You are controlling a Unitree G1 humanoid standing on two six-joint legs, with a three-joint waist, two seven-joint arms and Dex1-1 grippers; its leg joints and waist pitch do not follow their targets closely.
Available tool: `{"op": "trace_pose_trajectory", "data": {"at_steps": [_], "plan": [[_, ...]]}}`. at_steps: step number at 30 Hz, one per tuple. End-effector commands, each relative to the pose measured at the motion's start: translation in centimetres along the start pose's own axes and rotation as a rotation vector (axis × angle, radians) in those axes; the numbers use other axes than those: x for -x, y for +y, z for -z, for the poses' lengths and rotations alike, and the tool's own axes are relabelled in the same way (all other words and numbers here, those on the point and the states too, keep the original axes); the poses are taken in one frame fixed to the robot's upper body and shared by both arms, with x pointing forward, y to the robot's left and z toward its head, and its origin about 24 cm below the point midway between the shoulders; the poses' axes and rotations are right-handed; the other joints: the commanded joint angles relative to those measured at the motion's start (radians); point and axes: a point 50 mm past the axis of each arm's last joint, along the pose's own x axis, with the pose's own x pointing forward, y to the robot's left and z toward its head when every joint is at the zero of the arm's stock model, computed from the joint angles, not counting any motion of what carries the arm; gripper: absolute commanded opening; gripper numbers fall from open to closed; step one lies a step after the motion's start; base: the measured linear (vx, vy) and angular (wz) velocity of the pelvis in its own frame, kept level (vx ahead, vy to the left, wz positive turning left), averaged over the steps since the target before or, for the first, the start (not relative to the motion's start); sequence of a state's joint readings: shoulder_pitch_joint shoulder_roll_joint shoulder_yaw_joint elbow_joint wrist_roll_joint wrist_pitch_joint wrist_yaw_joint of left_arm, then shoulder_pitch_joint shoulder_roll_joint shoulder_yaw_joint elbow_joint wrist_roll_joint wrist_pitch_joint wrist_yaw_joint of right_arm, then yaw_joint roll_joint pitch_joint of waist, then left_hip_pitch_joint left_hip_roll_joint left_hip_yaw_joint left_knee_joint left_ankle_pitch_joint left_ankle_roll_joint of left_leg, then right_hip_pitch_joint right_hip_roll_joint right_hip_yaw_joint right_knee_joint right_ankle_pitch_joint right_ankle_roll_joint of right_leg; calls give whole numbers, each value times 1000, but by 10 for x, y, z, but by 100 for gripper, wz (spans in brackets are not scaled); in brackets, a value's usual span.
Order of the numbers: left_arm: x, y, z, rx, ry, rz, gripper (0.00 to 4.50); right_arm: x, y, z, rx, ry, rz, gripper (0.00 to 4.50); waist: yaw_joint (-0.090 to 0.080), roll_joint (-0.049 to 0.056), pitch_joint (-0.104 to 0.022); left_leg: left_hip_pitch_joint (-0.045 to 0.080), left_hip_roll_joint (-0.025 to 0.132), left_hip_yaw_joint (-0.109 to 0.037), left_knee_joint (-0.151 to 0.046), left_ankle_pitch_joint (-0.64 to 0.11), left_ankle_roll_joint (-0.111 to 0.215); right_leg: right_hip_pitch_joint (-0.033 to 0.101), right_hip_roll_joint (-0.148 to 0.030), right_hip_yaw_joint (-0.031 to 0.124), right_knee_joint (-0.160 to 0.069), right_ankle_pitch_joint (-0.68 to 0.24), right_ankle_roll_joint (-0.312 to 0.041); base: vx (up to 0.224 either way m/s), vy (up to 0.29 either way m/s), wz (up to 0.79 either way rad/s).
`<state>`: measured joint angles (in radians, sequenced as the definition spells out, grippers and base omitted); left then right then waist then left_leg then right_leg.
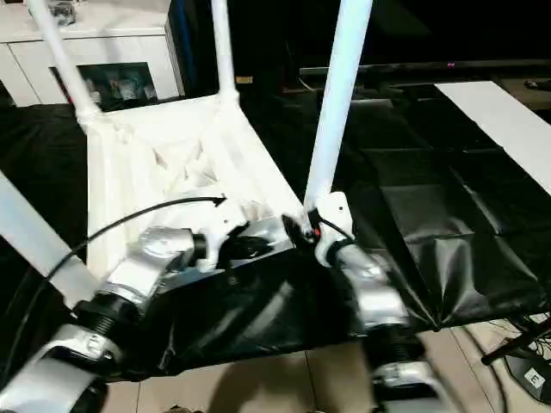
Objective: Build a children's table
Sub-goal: Rotate leg to tighten
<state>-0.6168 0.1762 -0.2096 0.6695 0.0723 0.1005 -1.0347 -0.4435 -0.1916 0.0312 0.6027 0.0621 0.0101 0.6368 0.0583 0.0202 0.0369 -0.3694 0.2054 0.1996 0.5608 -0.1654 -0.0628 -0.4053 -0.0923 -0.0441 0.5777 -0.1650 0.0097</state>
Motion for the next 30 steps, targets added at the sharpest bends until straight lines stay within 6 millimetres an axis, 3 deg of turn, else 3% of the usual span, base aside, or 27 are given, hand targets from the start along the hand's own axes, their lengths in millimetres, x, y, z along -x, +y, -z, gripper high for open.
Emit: {"op": "trace_pose_trajectory", "data": {"at_steps": [1,2,5,7,10,13,20,30], "plan": [[-2,-2,-8,-22,-36,68,0,0,8,-1,16,7,-124,371,0,-18,-54,8,18,-8,-59,-279,57,41,-39,25,-70,-281,-188,0,0,0],[3,-2,-8,-49,-44,130,0,6,8,-5,34,1,-240,371,5,-15,-56,7,21,-9,-58,-255,63,44,-38,24,-64,-244,-204,0,0,0],[8,-2,-8,-75,-30,180,0,12,8,-7,41,8,-345,371,8,-16,-59,6,22,-5,-52,-219,84,46,-33,22,-53,-152,-236,0,0,0],[11,-1,-8,-78,-26,222,0,17,9,-8,32,25,-457,371,16,-12,-62,8,23,-3,-46,-191,104,47,-36,22,-45,-93,-267,0,0,0],[12,0,-8,-93,-14,255,0,20,11,-7,51,53,-544,345,26,-15,-61,9,24,-1,-45,-193,107,47,-38,22,-45,-105,-273,0,0,0],[14,1,-9,-103,-8,293,0,21,12,-7,62,83,-631,325,37,-11,-59,15,27,-2,-48,-219,87,44,-41,22,-48,-153,-270,0,0,0],[13,4,-11,-110,-1,314,0,18,15,-8,71,108,-717,264,42,-14,-60,13,26,-4,-49,-229,68,46,-44,22,-48,-173,-264,0,0,0],[15,6,-8,-100,-2,304,0,17,23,-4,49,98,-756,256,46,-16,-61,12,26,-4,-46,-204,83,47,-43,20,-43,-136,-278,0,0,0]]}}
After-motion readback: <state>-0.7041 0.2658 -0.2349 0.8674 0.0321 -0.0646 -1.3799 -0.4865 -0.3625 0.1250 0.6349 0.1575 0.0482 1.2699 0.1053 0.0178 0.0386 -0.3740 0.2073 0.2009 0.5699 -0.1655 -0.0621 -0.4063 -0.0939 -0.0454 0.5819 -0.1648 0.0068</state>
